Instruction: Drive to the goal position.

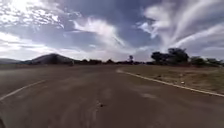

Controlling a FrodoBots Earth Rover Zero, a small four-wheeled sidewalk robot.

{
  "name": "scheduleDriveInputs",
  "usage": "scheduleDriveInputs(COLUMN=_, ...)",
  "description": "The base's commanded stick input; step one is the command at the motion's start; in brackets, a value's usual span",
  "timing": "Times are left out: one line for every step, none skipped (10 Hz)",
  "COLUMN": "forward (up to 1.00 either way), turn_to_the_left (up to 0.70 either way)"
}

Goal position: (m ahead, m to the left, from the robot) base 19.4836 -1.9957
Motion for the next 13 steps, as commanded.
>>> scheduleDriveInputs(forward=1.00, turn_to_the_left=0.15)
scheduleDriveInputs(forward=1.00, turn_to_the_left=0.27)
scheduleDriveInputs(forward=1.00, turn_to_the_left=0.34)
scheduleDriveInputs(forward=1.00, turn_to_the_left=0.00)
scheduleDriveInputs(forward=1.00, turn_to_the_left=0.00)
scheduleDriveInputs(forward=1.00, turn_to_the_left=0.00)
scheduleDriveInputs(forward=1.00, turn_to_the_left=0.00)
scheduleDriveInputs(forward=1.00, turn_to_the_left=0.00)
scheduleDriveInputs(forward=1.00, turn_to_the_left=0.00)
scheduleDriveInputs(forward=1.00, turn_to_the_left=0.00)
scheduleDriveInputs(forward=1.00, turn_to_the_left=0.00)
scheduleDriveInputs(forward=1.00, turn_to_the_left=0.00)
scheduleDriveInputs(forward=1.00, turn_to_the_left=0.00)
